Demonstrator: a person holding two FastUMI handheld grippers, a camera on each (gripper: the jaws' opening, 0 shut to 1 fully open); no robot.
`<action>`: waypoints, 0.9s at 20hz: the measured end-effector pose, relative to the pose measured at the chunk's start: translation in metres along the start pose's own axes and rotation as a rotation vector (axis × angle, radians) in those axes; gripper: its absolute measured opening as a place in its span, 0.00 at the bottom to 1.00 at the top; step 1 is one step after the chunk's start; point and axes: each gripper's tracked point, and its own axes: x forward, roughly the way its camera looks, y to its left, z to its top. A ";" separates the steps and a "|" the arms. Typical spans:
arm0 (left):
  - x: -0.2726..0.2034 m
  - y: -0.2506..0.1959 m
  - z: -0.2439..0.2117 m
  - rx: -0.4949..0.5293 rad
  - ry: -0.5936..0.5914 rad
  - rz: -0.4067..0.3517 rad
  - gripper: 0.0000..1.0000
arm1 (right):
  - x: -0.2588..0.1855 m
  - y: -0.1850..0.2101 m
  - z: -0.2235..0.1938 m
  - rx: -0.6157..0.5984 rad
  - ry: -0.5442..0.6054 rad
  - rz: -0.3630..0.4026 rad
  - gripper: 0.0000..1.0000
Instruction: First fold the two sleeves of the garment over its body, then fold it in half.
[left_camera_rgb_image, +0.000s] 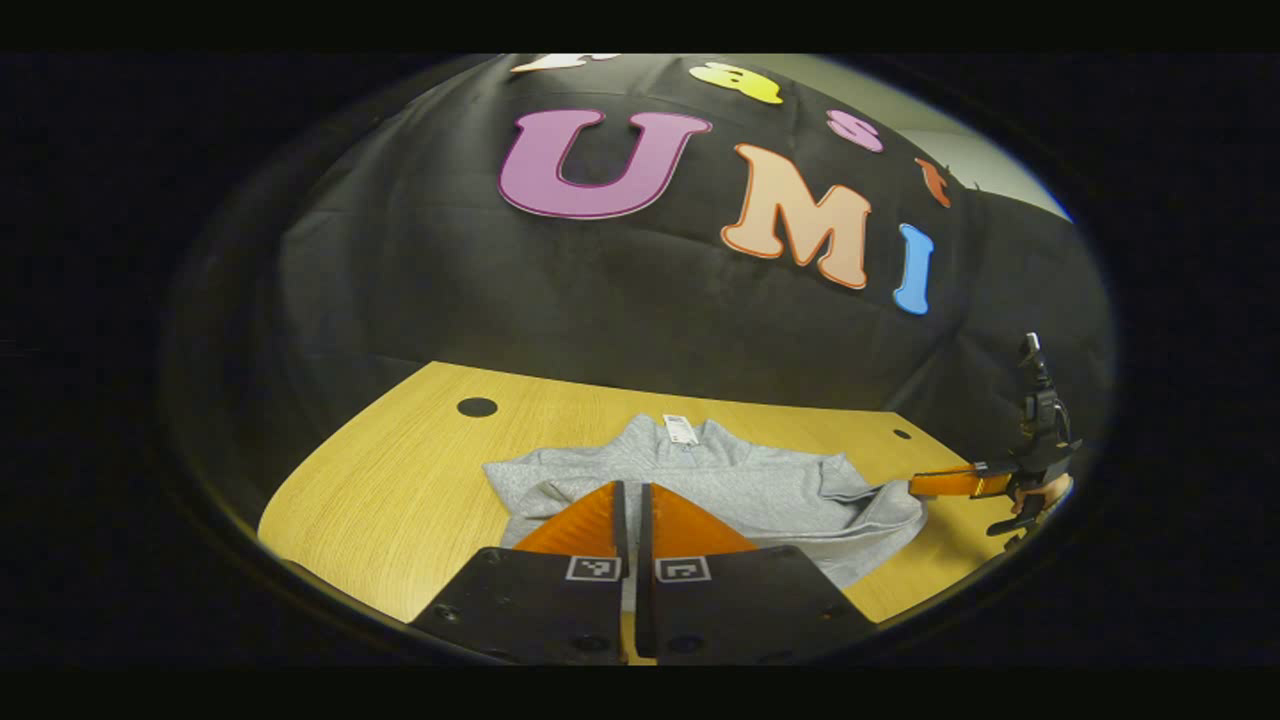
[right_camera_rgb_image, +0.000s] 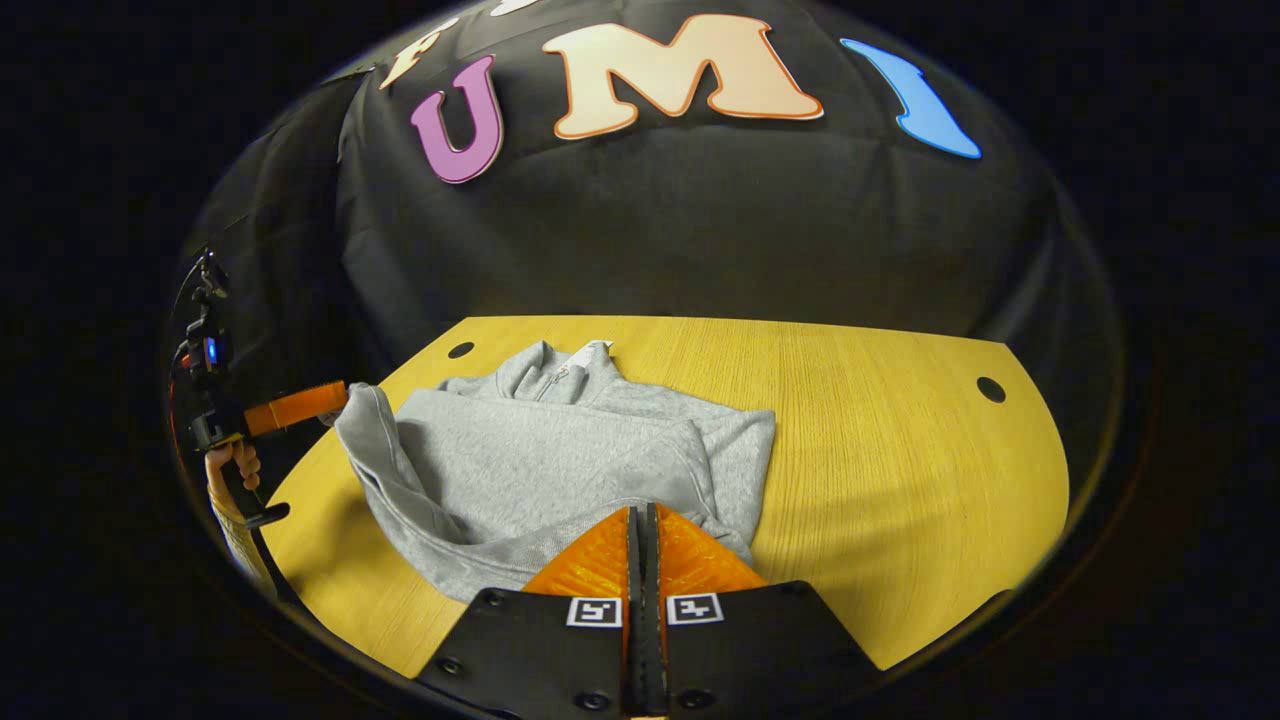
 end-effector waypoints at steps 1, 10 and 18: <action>0.005 0.002 0.002 -0.010 0.000 0.008 0.00 | 0.006 -0.003 0.004 0.032 0.003 0.008 0.02; 0.034 0.025 -0.009 -0.030 0.022 0.082 0.00 | 0.049 -0.024 -0.003 0.202 0.032 0.035 0.00; 0.018 0.033 0.001 0.018 -0.013 0.087 0.36 | 0.028 -0.039 0.018 0.139 -0.077 -0.034 0.98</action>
